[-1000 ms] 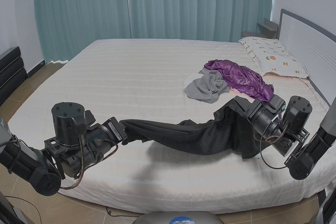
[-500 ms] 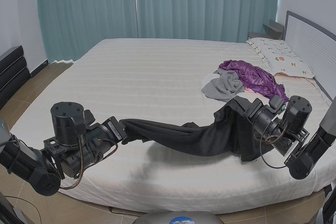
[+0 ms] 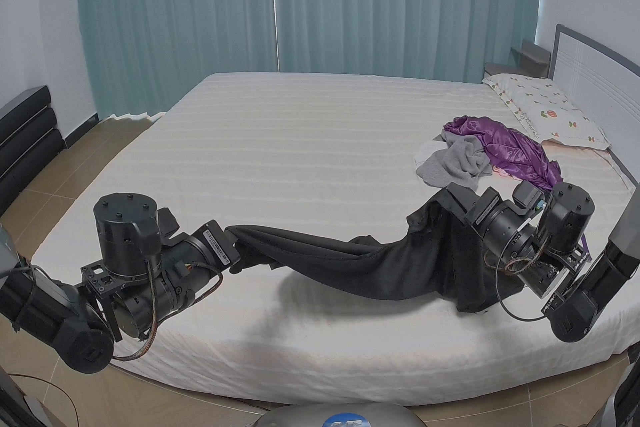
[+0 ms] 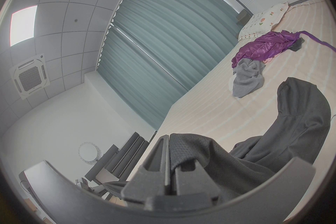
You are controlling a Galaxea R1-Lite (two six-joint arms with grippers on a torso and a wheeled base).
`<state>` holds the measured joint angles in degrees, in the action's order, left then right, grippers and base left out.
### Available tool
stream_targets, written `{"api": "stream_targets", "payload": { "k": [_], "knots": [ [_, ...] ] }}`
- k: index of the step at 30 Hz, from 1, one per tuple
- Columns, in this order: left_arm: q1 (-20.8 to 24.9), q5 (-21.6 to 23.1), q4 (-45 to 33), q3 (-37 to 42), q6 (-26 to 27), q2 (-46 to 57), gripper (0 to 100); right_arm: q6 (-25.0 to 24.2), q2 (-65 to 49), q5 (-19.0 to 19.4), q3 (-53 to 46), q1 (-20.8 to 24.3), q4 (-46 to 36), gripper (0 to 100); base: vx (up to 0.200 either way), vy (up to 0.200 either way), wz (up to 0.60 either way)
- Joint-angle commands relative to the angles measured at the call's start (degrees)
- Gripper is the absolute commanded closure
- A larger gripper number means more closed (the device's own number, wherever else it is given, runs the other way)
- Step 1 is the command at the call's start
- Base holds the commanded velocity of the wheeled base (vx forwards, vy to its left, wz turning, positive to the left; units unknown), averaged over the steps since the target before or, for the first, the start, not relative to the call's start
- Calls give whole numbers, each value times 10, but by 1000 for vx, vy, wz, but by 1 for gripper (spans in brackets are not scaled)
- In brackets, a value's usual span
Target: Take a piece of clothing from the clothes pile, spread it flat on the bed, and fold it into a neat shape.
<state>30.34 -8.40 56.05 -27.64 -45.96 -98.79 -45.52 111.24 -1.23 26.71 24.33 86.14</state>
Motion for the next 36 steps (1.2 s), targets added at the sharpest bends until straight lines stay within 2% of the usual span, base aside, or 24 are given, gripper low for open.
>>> {"api": "stream_targets", "payload": {
  "k": [1, 10, 14, 21, 26, 29, 33, 36],
  "knots": [
    [1, 0, 0, 2, 0, 7, 100, 0, -3, 0, -3, 0, 1, 100, 0, 0, 0],
    [1, -1, -6, 7, -3, 23, 100, 1, -12, -1, -33, -2, 4, 100, 0, 0, 0],
    [8, -2, -6, 28, -3, 25, 100, 1, -29, -4, -57, -2, 5, 100, -200, 0, 0],
    [16, -21, -7, 61, 1, 58, 100, 7, -117, -8, -114, 9, 3, 100, -200, 0, 0],
    [21, -54, -19, 74, 42, 113, 100, 35, -228, -8, -141, 28, -8, 100, -40, 0, 0],
    [21, -65, -49, 63, 60, 160, 100, 39, -287, -8, -132, 30, -38, 100, 0, 0, 0],
    [16, -66, -145, 5, 97, 225, 100, 76, -366, -11, -75, 27, -115, 100, 0, 0, 0],
    [15, -65, -222, -54, 97, 260, 100, 99, -393, -40, -18, 24, -183, 100, 0, 0, 0]
  ]
}}
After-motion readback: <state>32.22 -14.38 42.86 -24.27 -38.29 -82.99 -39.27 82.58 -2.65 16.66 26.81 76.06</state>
